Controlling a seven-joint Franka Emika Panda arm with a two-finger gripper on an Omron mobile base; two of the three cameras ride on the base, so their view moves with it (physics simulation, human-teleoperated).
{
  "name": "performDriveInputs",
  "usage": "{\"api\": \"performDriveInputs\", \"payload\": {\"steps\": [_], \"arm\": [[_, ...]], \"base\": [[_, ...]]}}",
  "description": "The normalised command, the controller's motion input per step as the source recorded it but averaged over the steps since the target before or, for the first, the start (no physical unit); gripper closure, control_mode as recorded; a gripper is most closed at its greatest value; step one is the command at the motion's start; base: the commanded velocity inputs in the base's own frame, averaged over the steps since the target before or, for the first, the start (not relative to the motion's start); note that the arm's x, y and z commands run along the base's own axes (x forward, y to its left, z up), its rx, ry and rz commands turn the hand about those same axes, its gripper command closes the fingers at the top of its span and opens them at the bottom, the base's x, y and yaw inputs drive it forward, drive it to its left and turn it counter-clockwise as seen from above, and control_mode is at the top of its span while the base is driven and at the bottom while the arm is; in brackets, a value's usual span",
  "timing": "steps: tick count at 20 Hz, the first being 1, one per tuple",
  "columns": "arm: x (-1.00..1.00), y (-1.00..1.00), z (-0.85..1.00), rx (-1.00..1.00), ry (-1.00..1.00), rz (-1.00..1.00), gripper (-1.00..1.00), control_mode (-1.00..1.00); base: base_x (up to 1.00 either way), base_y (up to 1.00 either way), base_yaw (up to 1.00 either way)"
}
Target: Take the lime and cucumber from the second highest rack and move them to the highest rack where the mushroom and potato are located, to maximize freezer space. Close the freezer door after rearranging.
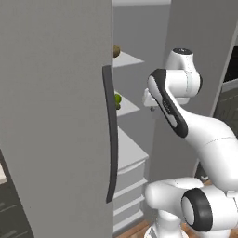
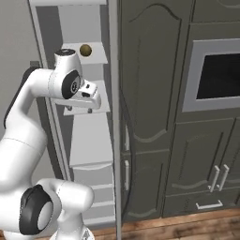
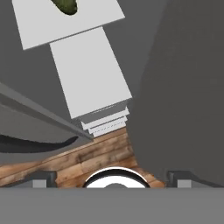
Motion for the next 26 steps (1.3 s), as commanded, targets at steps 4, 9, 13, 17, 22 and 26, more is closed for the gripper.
{"api": "performDriveInputs", "payload": {"steps": [4, 9, 13, 17, 22, 26], "arm": [[0.0, 0.0, 0.0, 0.0, 0.0, 0.0, -1.0, 1.0], [0.0, 0.0, 0.0, 0.0, 0.0, 0.0, -1.0, 1.0], [0.0, 0.0, 0.0, 0.0, 0.0, 0.0, -1.0, 1.0], [0.0, 0.0, 0.0, 0.0, 0.0, 0.0, -1.0, 1.0], [0.0, 0.0, 0.0, 0.0, 0.0, 0.0, -1.0, 1.0], [0.0, 0.0, 0.0, 0.0, 0.0, 0.0, -1.0, 1.0]], "base": [[0.0, -0.53, -0.11], [0.05, -0.35, -0.26], [0.02, -0.11, -0.15], [-0.25, 0.14, 0.0], [-0.2, 0.31, 0.0], [0.0, 0.33, 0.0]]}}
